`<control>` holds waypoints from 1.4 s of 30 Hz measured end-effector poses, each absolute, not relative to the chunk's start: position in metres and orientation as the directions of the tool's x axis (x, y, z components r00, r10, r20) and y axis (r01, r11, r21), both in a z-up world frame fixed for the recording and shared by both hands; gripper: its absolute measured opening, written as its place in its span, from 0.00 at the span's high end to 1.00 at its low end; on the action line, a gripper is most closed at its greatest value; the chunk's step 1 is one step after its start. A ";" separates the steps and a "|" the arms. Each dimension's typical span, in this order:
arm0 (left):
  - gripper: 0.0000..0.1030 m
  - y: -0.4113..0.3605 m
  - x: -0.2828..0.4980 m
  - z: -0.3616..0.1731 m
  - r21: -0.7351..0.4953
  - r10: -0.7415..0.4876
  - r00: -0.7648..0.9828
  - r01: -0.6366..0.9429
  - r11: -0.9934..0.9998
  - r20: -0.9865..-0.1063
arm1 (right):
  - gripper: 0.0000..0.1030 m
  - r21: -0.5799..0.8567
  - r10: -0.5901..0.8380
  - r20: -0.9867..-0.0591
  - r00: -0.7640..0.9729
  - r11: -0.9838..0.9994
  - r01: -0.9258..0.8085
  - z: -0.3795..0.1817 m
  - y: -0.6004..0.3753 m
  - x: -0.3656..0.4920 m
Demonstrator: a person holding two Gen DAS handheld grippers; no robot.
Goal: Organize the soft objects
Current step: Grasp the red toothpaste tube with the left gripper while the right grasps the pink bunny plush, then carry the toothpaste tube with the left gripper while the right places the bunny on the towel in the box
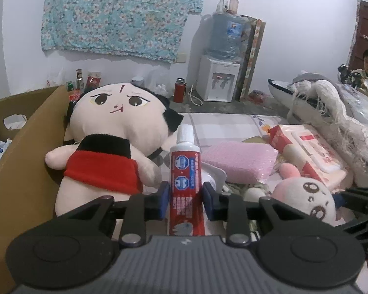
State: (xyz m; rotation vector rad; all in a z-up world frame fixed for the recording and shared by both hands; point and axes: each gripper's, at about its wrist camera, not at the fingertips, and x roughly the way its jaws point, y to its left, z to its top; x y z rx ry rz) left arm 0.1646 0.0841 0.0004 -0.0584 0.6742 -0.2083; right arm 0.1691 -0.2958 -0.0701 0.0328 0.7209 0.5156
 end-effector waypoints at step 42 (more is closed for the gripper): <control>0.73 0.395 0.139 0.078 -0.256 -0.147 0.674 -0.064 0.965 -0.724 | 0.24 0.208 0.736 -0.544 0.402 0.583 -0.785 0.106 -0.021 0.197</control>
